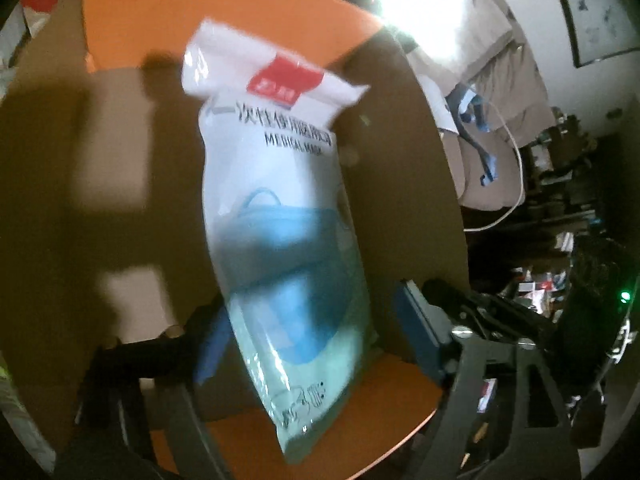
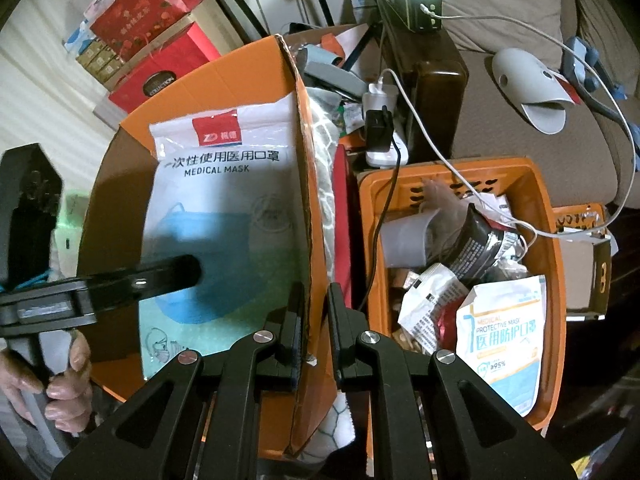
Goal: Organize objects
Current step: 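Lower the mask bag into the orange box and open the left gripper, then grasp the green tissue pack with the left gripper and lift it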
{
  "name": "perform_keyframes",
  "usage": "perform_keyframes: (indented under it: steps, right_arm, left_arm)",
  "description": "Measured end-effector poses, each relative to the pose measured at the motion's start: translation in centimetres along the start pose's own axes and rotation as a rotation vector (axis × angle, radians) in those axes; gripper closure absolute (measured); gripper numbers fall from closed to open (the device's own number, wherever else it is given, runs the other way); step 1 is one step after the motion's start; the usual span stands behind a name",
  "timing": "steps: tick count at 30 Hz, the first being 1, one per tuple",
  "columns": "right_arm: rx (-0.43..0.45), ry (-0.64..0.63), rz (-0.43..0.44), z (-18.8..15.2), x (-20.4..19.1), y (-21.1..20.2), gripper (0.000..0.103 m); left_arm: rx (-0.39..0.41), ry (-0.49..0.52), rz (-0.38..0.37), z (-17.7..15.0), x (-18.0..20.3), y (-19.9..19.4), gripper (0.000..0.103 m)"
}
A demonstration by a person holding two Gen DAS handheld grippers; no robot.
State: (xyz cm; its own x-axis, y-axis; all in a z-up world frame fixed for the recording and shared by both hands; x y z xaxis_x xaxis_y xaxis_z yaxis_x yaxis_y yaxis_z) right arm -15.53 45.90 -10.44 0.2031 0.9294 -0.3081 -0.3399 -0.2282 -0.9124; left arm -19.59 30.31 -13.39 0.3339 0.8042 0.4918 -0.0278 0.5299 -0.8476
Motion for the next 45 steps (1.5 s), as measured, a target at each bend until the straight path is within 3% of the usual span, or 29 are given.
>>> perform_keyframes:
  steps: [3, 10, 14, 17, 20, 24, 28, 34, 45]
  right_arm:
    - [0.0, -0.004, -0.003, -0.1, 0.1, 0.0, 0.093]
    - [-0.001, -0.003, -0.004, 0.0, 0.1, 0.0, 0.093]
    - [-0.001, 0.0, -0.002, 0.0, 0.1, 0.0, 0.092]
    - [-0.001, -0.001, -0.003, 0.0, 0.1, 0.0, 0.092]
    - [0.0, -0.004, -0.006, -0.1, 0.1, 0.0, 0.092]
    - [0.001, -0.006, -0.011, -0.1, 0.1, 0.0, 0.092]
    - [0.002, -0.004, -0.011, -0.1, 0.1, 0.0, 0.091]
    - [0.002, -0.005, -0.012, -0.1, 0.1, 0.0, 0.091]
    - [0.001, -0.004, -0.012, -0.1, 0.0, 0.0, 0.091]
  left_arm:
    - [0.018, 0.031, 0.061, -0.3, -0.2, -2.0, 0.014]
    - [0.112, 0.19, 0.143, -1.4, -0.9, -8.6, 0.009]
    - [0.187, 0.214, 0.206, -1.5, -2.6, -12.4, 0.0]
    - [0.204, 0.206, 0.224, -1.2, -5.2, -14.3, 0.0]
    - [0.205, 0.177, 0.243, -0.8, -7.3, -15.7, 0.0]
    - [0.184, 0.088, 0.199, -1.4, -11.4, -17.7, 0.0]
    - [0.201, 0.001, 0.266, -1.3, -15.9, -19.5, 0.0]
    - [0.176, -0.143, 0.278, -0.8, -21.3, -19.4, 0.0]
    - [0.096, -0.371, 0.129, 0.4, -25.4, -16.0, 0.0]
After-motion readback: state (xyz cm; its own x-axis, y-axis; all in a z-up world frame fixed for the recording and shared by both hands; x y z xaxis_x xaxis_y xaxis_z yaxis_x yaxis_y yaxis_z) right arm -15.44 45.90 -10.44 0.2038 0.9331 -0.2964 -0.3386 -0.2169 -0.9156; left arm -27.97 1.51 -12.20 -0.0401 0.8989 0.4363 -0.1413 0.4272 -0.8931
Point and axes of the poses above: each gripper's, at about its wrist camera, not at the fingertips, and y roughly the way its jaws point, x to its right, z to its top, the point moved 7 cm from there along y, roughly the way its jaws point, and after that the axes turned 8 degrees about y, right-handed, at the moved point
